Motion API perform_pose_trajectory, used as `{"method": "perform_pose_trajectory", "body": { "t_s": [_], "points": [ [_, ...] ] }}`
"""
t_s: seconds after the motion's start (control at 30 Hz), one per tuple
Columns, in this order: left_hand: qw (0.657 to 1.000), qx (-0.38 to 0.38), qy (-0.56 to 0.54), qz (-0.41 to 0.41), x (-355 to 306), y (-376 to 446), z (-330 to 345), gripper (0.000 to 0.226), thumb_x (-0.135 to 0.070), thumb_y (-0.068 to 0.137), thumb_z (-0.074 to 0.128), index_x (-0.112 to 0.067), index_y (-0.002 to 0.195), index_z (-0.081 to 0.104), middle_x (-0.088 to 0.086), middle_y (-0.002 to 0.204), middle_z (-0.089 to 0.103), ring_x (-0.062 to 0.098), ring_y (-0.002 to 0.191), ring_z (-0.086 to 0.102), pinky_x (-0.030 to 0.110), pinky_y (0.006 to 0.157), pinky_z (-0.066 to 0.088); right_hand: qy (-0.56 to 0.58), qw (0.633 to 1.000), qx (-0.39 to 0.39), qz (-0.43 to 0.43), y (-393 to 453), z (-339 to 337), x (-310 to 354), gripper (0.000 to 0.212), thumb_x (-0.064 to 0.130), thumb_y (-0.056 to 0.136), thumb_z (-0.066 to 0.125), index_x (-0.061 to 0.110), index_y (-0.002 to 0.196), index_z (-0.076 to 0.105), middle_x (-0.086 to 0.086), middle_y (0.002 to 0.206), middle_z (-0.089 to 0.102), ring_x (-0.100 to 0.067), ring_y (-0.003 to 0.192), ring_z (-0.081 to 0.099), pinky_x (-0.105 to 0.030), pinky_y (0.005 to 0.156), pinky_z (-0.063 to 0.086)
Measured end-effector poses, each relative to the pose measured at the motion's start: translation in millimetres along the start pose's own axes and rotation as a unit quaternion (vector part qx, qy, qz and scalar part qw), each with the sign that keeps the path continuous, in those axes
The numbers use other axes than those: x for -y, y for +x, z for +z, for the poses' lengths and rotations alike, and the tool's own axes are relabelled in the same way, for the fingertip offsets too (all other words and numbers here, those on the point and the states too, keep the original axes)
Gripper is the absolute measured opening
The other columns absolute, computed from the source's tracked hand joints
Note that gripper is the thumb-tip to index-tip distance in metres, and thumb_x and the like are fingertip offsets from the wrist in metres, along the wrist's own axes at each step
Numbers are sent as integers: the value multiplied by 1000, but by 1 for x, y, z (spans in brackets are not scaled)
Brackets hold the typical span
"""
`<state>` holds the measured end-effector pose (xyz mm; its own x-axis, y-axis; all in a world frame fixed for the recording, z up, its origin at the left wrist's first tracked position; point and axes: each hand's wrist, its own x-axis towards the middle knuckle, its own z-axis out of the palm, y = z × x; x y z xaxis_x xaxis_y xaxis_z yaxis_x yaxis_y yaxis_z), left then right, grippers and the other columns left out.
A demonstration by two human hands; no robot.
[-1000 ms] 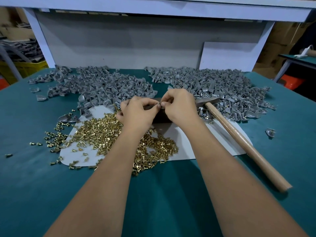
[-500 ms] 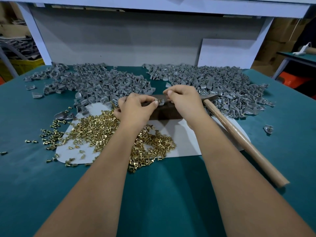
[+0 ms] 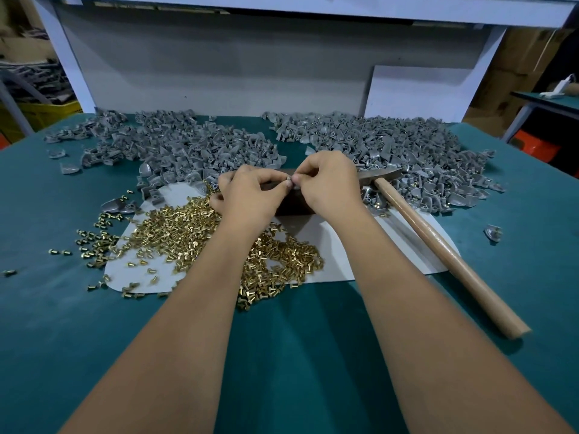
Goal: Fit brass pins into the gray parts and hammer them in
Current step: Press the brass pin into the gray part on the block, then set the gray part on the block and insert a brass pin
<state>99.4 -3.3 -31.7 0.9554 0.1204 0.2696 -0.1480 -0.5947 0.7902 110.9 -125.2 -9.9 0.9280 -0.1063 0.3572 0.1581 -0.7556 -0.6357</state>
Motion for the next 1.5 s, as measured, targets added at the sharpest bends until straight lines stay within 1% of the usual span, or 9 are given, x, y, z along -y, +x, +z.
{"method": "perform_pose_trajectory", "body": {
  "t_s": [0.23, 0.43, 0.6, 0.67, 0.77, 0.9, 1.07, 1.33, 1.5],
  "points": [
    [1000, -7, -4, -4, -1, -1, -1, 8, -43, 92, 65, -43, 98, 69, -14, 102, 46, 22, 127, 28, 51, 108, 25, 27, 999, -19, 29, -2, 2, 1, 15, 19, 86, 68, 24, 72, 66, 2, 80, 65, -13, 74, 56, -21, 61, 40],
    [999, -21, 23, 10, 1, -1, 3, 3, -47, 91, 64, -46, 93, 66, -14, 107, 47, 19, 127, 26, 36, 91, 14, 50, 998, -18, -21, -7, 3, -8, 7, 18, 87, 67, 18, 83, 72, 3, 88, 66, -10, 79, 56, -24, 70, 41],
    [1000, -15, 24, 5, 3, 1, 5, 6, -46, 92, 63, -43, 94, 67, -14, 110, 47, 17, 129, 24, 40, 98, 15, 128, 992, -1, -5, -15, -11, -9, 23, 19, 93, 57, 16, 113, 69, 3, 110, 67, -9, 100, 58, -26, 91, 45],
    [1000, -11, 13, 0, 3, 1, 6, 8, -45, 92, 62, -40, 95, 69, -15, 111, 47, 16, 130, 24, 38, 96, 13, 130, 991, -21, 24, -17, -26, -14, 27, 23, 94, 55, 19, 119, 65, 7, 111, 66, -7, 97, 59, -24, 84, 47],
    [1000, -9, 4, -4, 4, 2, 6, 17, -44, 94, 61, -36, 103, 73, -13, 115, 50, 16, 131, 23, 40, 97, 14, -76, 993, -78, 45, -24, -55, -29, 23, 30, 94, 50, 23, 103, 70, 5, 94, 67, -14, 78, 59, -24, 59, 39],
    [1000, -8, 10, -4, 5, 2, 5, 19, -46, 94, 60, -36, 105, 72, -11, 121, 51, 17, 131, 23, 42, 100, 15, -268, 948, -53, 162, -39, -81, -51, 33, 41, 93, 47, 13, 77, 57, -12, 87, 62, -32, 83, 57, -32, 64, 40],
    [1000, -16, 21, 2, 5, -1, 4, 11, -46, 92, 63, -40, 97, 70, -15, 113, 49, 19, 131, 24, 43, 101, 14, -301, 930, -2, 212, -50, -74, -64, 23, 23, 94, 50, 8, 108, 61, -15, 104, 61, -33, 95, 57, -34, 69, 40],
    [999, -41, 31, -10, 1, -3, 5, 6, -46, 88, 67, -41, 87, 67, -20, 109, 51, 18, 127, 27, 45, 103, 17, -253, 952, -105, 136, -55, -83, -49, 17, 21, 94, 53, 11, 98, 39, -4, 71, 52, -24, 56, 41, -28, 47, 24],
    [998, -48, 45, -2, 1, -4, 7, 8, -46, 89, 67, -42, 82, 65, -21, 107, 49, 18, 125, 28, 43, 97, 16, -197, 976, -88, -7, -63, -81, -19, 20, 25, 95, 49, 27, 116, 50, -2, 85, 59, -26, 70, 47, -32, 61, 33]
  ]
}}
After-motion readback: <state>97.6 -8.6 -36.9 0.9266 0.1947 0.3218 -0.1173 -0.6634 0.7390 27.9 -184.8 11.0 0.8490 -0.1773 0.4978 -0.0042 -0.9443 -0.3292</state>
